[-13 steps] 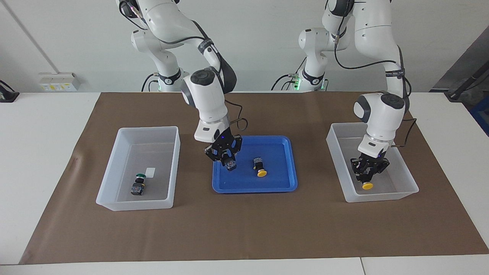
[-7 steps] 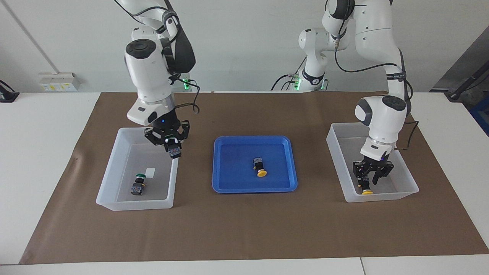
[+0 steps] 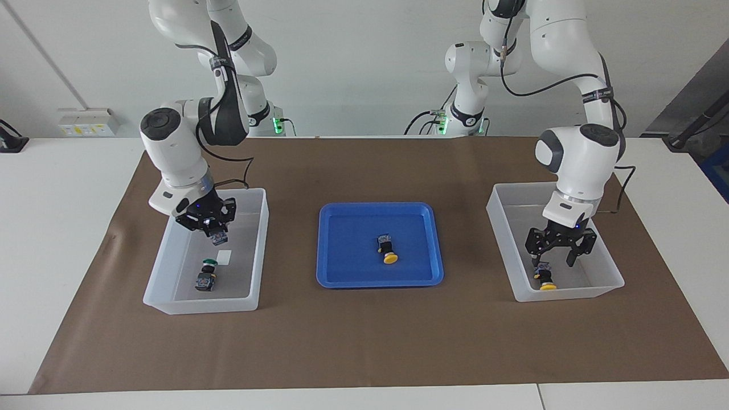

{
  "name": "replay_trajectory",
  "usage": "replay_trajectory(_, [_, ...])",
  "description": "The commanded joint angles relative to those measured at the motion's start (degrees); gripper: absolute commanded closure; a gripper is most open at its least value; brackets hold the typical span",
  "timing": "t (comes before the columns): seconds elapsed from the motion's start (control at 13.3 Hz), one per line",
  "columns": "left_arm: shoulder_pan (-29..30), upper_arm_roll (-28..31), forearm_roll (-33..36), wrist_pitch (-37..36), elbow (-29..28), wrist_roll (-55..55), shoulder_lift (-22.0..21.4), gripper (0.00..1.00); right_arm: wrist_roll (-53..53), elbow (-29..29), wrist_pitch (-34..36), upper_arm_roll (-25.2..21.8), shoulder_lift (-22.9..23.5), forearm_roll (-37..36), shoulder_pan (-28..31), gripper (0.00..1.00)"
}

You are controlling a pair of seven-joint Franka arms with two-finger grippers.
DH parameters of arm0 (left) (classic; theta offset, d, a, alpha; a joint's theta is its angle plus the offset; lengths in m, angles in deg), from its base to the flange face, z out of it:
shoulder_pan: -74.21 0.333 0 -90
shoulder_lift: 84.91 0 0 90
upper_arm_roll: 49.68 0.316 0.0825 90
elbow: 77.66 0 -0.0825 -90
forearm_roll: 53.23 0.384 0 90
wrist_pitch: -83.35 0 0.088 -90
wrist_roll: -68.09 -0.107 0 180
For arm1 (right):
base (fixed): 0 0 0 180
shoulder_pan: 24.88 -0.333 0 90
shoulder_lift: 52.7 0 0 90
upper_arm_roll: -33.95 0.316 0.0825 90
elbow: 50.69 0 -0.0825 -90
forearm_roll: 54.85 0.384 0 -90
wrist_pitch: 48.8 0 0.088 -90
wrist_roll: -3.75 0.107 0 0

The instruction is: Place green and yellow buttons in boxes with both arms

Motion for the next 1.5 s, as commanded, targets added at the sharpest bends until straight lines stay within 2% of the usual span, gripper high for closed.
replay_trajectory(0.0, [-3.6,-0.4,0.0,-10.0,2.3,4.6,-3.1,0.10,-0.4,-5.1,-6.1,0.7,-0.3,-0.3,1.1,1.00])
replay_trajectory(0.07, [-6.8,-0.4,0.3,-10.4,1.5,9.2,-3.2,0.10,-0.4,-5.1,-6.3,0.7,0.4,-0.3,1.3,0.99])
replay_trajectory(0.15, [-9.5,-0.4,0.3,-10.2,0.6,11.8,-3.8,0.10,-0.1,-5.1,-6.4,0.7,1.2,-0.3,1.3,0.83])
replay_trajectory(0.22, [-12.0,-0.5,0.3,-10.0,-0.3,13.8,-3.9,0.10,0.4,-5.1,-6.5,0.7,1.5,-0.3,1.3,0.60])
replay_trajectory(0.37, [-16.8,-0.4,0.6,-9.4,-0.2,24.2,-2.6,0.11,1.4,-4.7,-6.6,0.7,1.6,-0.3,1.3,0.00])
replay_trajectory(0.52, [-21.5,-0.4,0.6,-7.8,-0.1,30.0,-0.4,0.11,1.4,-2.8,-5.6,0.7,0.7,-0.3,1.2,0.00])
replay_trajectory(0.82, [-29.1,-0.3,2.3,-5.2,3.1,42.7,6.6,0.11,6.9,4.3,2.9,0.8,-2.9,-0.4,0.4,0.00])
replay_trajectory(1.05, [-31.7,-0.5,3.9,-3.5,4.1,48.8,8.4,0.12,15.3,10.9,11.2,0.8,-4.7,-0.3,0.3,0.00])
replay_trajectory(1.2, [-32.1,-0.6,3.6,-0.2,4.1,50.7,9.6,0.13,24.7,15.9,18.1,1.0,-4.7,-0.3,0.3,0.00])
replay_trajectory(1.42, [-32.4,-0.6,3.7,2.1,4.0,50.7,11.4,0.19,26.3,20.7,23.4,1.0,-5.3,-0.3,0.4,0.00])
